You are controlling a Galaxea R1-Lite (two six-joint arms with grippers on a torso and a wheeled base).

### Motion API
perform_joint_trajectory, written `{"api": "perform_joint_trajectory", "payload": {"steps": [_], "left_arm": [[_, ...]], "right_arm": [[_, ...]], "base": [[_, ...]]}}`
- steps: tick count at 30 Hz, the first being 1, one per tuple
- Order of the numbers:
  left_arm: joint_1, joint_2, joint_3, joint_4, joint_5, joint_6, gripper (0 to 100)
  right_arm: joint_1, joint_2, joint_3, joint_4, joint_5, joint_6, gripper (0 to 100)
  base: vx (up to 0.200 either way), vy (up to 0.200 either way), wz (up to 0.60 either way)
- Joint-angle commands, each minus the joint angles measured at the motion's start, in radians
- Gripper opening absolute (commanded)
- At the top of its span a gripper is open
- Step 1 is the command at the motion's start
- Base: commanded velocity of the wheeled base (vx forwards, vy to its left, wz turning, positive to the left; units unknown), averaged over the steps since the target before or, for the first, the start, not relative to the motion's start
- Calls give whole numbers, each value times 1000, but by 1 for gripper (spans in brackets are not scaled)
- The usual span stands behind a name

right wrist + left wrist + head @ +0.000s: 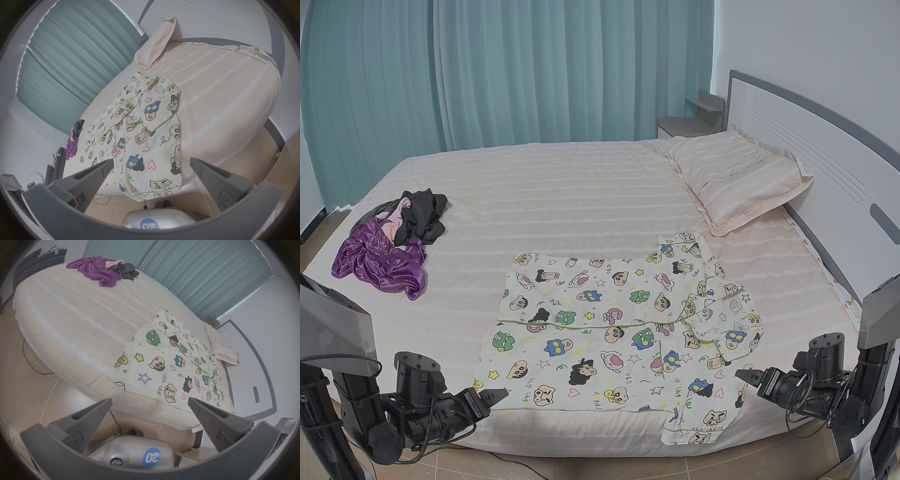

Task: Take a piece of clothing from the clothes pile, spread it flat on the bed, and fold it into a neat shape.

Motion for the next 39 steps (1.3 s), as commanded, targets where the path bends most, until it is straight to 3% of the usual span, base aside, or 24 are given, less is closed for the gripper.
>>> {"api": "perform_joint_trajectory", "payload": {"steps": [1, 5, 13, 39], "left_arm": [[-2, 45, 16, -1, 15, -1, 100], [0, 88, 4, -8, 73, -1, 100], [40, 117, -22, -9, 81, 4, 100], [46, 264, -199, -9, 106, 27, 100]], "right_arm": [[-3, 20, 18, 0, 2, 2, 100], [-1, 19, 18, -2, 4, 4, 100], [3, 13, 18, -2, 2, 5, 100], [0, 13, 18, -52, 2, 45, 100]], "base": [[0, 0, 0], [0, 0, 0], [0, 0, 0], [0, 0, 0]]}}
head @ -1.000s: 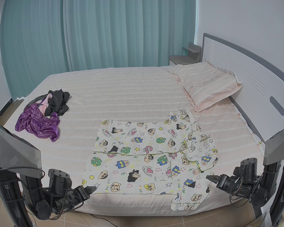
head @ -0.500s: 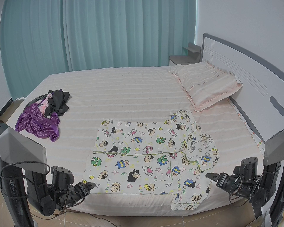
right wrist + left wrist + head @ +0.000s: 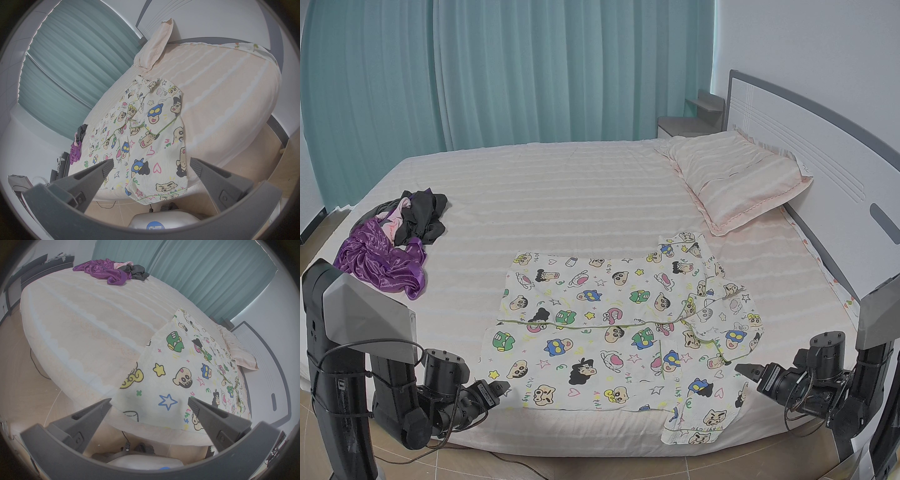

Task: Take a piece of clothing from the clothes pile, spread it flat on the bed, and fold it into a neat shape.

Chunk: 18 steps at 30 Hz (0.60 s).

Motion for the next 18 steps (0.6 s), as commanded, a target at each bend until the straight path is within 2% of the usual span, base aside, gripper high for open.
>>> {"api": "perform_joint_trajectory", "payload": {"steps": [1, 8, 9, 18], "left_arm": [[-3, 23, -22, 0, 2, -2, 100], [-4, 35, -71, 0, 3, 0, 100], [-6, 37, -76, 1, 3, 2, 0], [3, 26, -76, 0, 34, 5, 0]], "right_arm": [[-3, 3, 18, -1, 1, 0, 100], [-2, 8, 18, -1, 1, -1, 100], [-2, 10, 18, -1, 3, -1, 100], [-9, 91, 13, -89, -5, -3, 100]], "base": [[0, 0, 0], [0, 0, 0], [0, 0, 0], [0, 0, 0]]}}
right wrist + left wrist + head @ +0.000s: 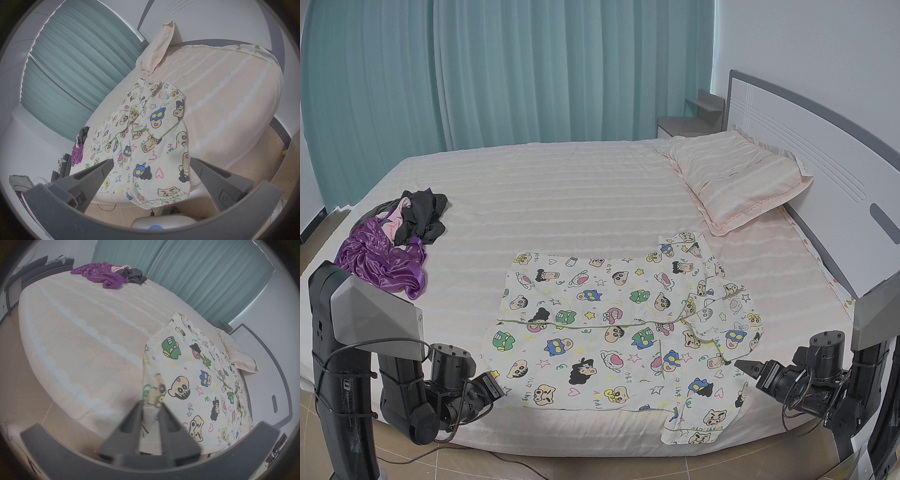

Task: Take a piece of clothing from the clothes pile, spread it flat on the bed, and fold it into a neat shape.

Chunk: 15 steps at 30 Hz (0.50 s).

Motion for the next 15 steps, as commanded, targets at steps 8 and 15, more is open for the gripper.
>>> {"api": "perform_joint_trajectory", "payload": {"steps": [8, 15], "left_arm": [[19, -52, -8, -2, 9, 0, 0], [39, -70, -46, -2, 18, -9, 0]], "right_arm": [[-60, 57, -89, -14, -7, -44, 100], [-82, 195, -218, 41, 23, -117, 100]], "base": [[0, 0, 0], [0, 0, 0]]}}
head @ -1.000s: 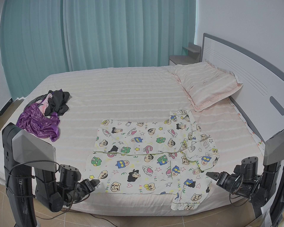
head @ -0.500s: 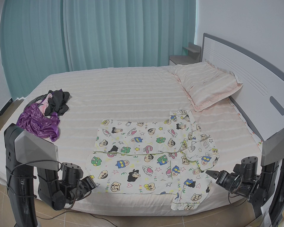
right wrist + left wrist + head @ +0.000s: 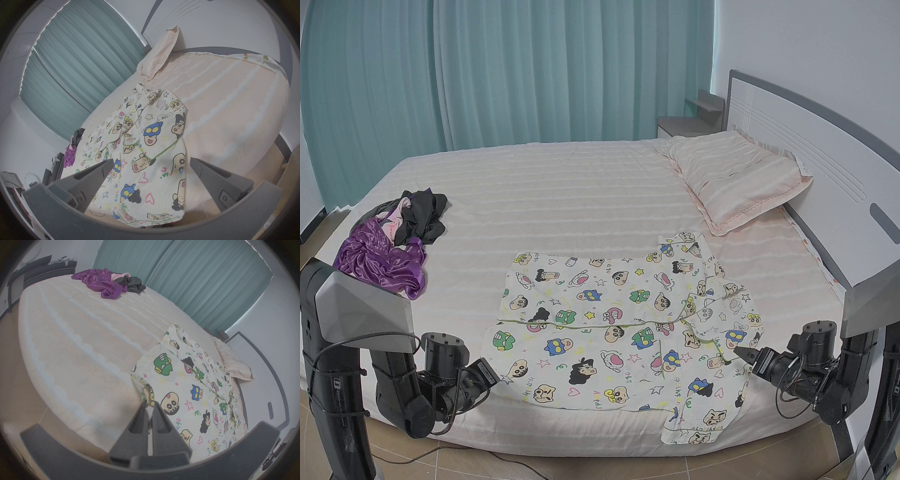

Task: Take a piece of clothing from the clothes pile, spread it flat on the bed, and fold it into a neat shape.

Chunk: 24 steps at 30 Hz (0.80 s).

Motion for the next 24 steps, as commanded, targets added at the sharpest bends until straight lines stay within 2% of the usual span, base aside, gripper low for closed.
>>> {"api": "perform_joint_trajectory", "payload": {"steps": [1, 7, 14, 20, 21, 24], "left_arm": [[21, -18, -19, -1, 9, -7, 0], [46, -15, -31, -1, 20, -26, 0], [43, -11, -31, -1, 20, -26, 0], [40, -9, -30, -1, 20, -26, 0], [40, -9, -28, -1, 20, -26, 0], [41, -11, -25, -1, 21, -23, 0]], "right_arm": [[-9, 120, -80, 16, 17, -21, 100], [19, 172, -86, 17, 31, -58, 100], [8, 198, -87, 13, 34, -79, 100], [17, 207, -98, 5, 75, -82, 100], [19, 204, -112, 13, 121, -84, 0], [11, 206, -141, 5, 126, -84, 0]], "base": [[0, 0, 0], [0, 0, 0], [0, 0, 0], [0, 0, 0], [0, 0, 0], [0, 0, 0]]}}
